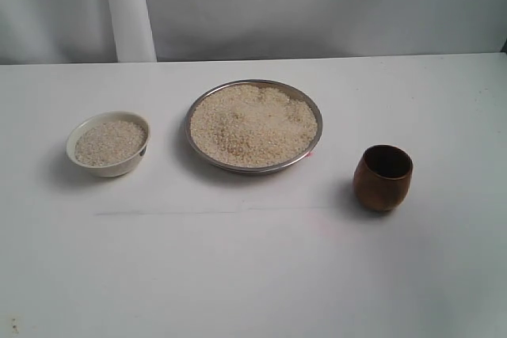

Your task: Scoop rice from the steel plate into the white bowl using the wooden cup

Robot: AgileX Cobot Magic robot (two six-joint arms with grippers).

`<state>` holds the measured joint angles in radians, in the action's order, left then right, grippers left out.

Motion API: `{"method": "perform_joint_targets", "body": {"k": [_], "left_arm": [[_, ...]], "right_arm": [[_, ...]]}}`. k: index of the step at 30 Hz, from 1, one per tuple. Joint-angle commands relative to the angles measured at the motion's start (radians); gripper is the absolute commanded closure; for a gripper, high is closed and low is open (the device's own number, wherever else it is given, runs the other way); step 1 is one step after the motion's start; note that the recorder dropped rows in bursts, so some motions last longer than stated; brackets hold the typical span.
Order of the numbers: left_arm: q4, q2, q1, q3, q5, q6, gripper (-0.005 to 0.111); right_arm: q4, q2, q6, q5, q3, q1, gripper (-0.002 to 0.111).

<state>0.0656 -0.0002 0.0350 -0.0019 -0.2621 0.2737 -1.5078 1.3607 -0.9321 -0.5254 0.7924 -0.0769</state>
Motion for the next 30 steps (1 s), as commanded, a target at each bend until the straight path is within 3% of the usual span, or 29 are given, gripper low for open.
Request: {"method": "perform_joint_targets", "body": {"k": [1,4,8,13,18,22,30], "left_arm": [[-0.005,0.000,-0.005,0.002,0.003,0.002,0.107],[-0.005,0.000,-0.005,0.002,0.003,0.002,0.107],[-0.005,0.000,-0.005,0.002,0.003,0.002,0.107],[-0.005,0.000,-0.005,0.002,0.003,0.002,0.107],[-0.005,0.000,-0.005,0.002,0.003,0.002,0.107],[-0.005,0.000,-0.005,0.002,0.003,0.002,0.107],[-0.005,0.000,-0.005,0.002,0.003,0.002,0.107]], "right_arm": [[0.803,0.133,0.607,-0.088,0.216,0.030,0.108],[1.354,0.156,1.158,-0.018,0.240,0.028,0.108],[1.907,0.099,1.592,0.171,0.147,0.028,0.108],[2.487,0.007,2.074,0.510,-0.092,0.056,0.108],[2.569,0.004,2.230,0.366,-0.092,0.161,0.108],[2.594,0.004,2.231,0.424,-0.091,0.261,0.108],[2.643,0.004,2.229,0.431,-0.093,0.288,0.108]]}}
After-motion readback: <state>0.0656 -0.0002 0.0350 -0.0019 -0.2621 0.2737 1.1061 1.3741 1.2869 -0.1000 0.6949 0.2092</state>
